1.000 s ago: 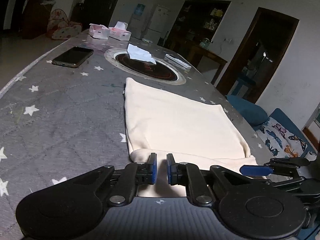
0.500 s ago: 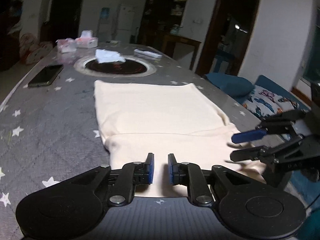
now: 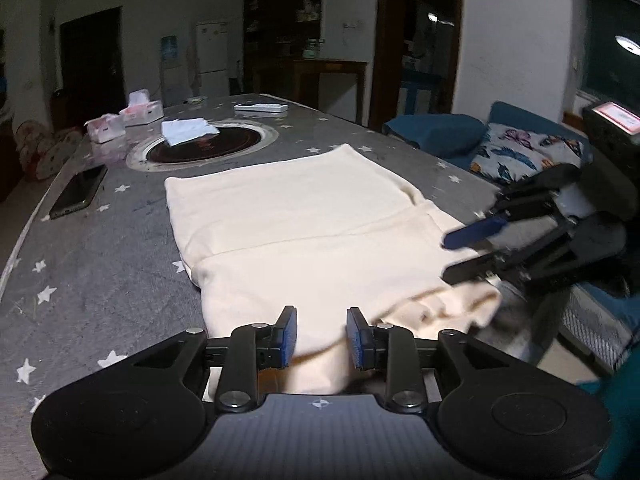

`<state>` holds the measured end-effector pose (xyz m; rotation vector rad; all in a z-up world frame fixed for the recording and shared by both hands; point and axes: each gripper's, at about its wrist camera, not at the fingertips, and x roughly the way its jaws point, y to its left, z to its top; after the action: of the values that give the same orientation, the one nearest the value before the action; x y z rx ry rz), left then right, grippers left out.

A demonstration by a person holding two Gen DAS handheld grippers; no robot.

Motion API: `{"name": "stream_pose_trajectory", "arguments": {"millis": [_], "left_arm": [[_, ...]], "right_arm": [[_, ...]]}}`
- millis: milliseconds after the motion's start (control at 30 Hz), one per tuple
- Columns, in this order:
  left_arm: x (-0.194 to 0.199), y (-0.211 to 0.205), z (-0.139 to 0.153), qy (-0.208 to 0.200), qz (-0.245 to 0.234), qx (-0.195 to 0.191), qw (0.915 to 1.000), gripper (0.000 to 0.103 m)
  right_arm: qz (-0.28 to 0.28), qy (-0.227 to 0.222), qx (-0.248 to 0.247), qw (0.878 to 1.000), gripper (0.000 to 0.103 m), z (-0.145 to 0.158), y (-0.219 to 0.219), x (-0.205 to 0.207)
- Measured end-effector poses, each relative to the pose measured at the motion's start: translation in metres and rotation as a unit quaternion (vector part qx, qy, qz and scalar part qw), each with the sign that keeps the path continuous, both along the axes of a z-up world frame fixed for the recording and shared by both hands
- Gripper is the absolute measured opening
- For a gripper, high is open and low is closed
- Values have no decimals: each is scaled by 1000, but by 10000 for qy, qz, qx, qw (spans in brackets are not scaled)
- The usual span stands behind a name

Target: Fold clothes

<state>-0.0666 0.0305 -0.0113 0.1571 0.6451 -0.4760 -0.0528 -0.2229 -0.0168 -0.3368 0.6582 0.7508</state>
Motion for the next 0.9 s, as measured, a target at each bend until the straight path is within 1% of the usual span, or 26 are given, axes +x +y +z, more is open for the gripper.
{"name": "stream_pose_trajectory", "arguments": {"millis": [100, 200, 267, 367, 433, 533, 567, 600, 633, 700, 767, 900], "left_arm": [[-13, 1, 2, -91, -239, 227, 9994, 35], [-24, -4, 1, -249, -488, 526, 9971, 41], [-30, -9, -2, -345, -658, 681, 9949, 42], [-32, -19, -8, -541, -772, 897, 9915, 42], [-32, -25, -13, -735, -866, 1060, 9879, 42], [-33, -33, -20, -960, -1013, 1247, 9823, 42], [-32, -33, -21, -987, -1025, 1229, 9822, 41], [-31, -34, -21, -1007, -1031, 1200, 9823, 34], [-30, -34, -21, -1027, -1038, 1171, 9823, 29], [-28, -34, -20, -1076, -1033, 1080, 9829, 12], [-23, -32, -13, -1116, -968, 920, 9847, 10], [-6, -25, 1, -1077, -718, 488, 9904, 8]], "right_arm": [[-31, -23, 42, 10000, 36, 5, -6, -3], [-25, -23, 15, 10000, 36, 8, -10, -7], [23, -41, -65, 10000, 36, 9, -12, -11], [101, -81, -168, 9998, 38, 10, -14, -17], [149, -117, -241, 9995, 46, 12, -15, -20], [272, -171, -385, 9987, 49, 14, -17, -26], [320, -200, -445, 9983, 51, 15, -17, -28], [371, -236, -511, 9977, 53, 15, -17, -31], [423, -271, -576, 9971, 55, 15, -17, -33], [506, -332, -658, 9960, 56, 15, -17, -37], [609, -422, -703, 9948, 59, 13, -14, -39], [814, -610, -767, 9919, 61, 9, -6, -41]]}}
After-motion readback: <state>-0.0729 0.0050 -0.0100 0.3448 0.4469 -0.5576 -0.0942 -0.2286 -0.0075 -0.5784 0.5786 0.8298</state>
